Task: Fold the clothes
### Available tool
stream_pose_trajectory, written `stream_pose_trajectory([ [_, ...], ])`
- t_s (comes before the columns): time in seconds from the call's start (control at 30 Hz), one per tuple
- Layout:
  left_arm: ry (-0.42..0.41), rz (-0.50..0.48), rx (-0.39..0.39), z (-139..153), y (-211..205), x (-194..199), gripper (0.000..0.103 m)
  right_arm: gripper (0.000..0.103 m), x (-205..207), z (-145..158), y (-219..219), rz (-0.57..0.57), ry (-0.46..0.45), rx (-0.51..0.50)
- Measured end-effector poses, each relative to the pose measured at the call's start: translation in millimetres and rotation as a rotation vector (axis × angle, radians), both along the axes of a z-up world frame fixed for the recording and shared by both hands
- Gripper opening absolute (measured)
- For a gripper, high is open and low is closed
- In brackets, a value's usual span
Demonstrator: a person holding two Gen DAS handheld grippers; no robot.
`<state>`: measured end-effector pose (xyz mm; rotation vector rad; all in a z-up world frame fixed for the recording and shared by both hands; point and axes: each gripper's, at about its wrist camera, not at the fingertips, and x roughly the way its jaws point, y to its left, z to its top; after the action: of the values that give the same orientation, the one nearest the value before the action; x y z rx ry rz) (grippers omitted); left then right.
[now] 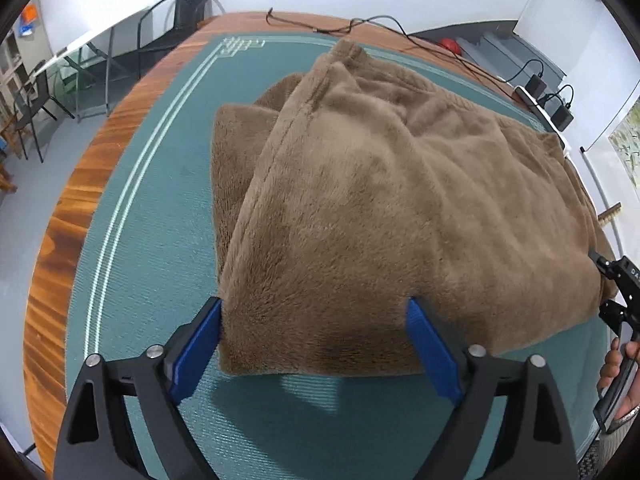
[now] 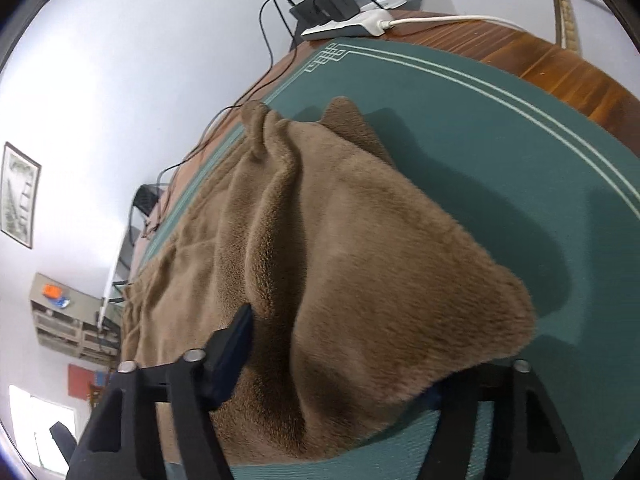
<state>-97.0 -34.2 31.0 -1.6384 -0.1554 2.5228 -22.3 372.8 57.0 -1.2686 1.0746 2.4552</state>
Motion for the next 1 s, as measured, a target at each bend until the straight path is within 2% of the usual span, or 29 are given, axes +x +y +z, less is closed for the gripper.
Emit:
stream_pose_trajectory([
  [0.1,-0.032,0.01,0.038,-7.9,-7.2,-2.3,0.099,0.036,-1.6,2.9,-2.9,0.015,-0.006,0.0],
  [0.2,-0.041,0.018,0.056,-9.2,-12.5,-2.6,0.099,0.03,-4.9,13.7,-12.5,0.029,-0.002,0.029],
  [0.33,0.016,0.034,0.042,7.8,-14.2,3.3,0.099,0.029,-7.1,26.9,-18.8,0.053,0.003,0.08],
  [0.47,0.073,0.039,0.13,29.9,-19.8,10.9,0.099,0.029,-5.0,22.6,-15.4,0.05,-0.01,0.075],
  [0.53,0.042,0.046,0.173,26.9,-22.5,6.3,0.099,0.029,-6.5,20.3,-15.8,0.047,-0.014,0.071],
  [0.77,-0.019,0.083,0.175,7.7,-33.4,0.9,0.099,0.028,-8.1,27.9,-16.8,0.051,-0.012,0.08],
  [0.9,-0.054,0.104,0.176,-3.2,-39.6,-2.2,0.099,0.026,-28.7,45.8,-35.3,0.075,0.027,0.133],
  [1.0,-0.08,0.12,0.176,-11.4,-44.3,-4.5,0.099,0.025,-30.3,71.4,-46.9,0.108,0.08,0.178],
])
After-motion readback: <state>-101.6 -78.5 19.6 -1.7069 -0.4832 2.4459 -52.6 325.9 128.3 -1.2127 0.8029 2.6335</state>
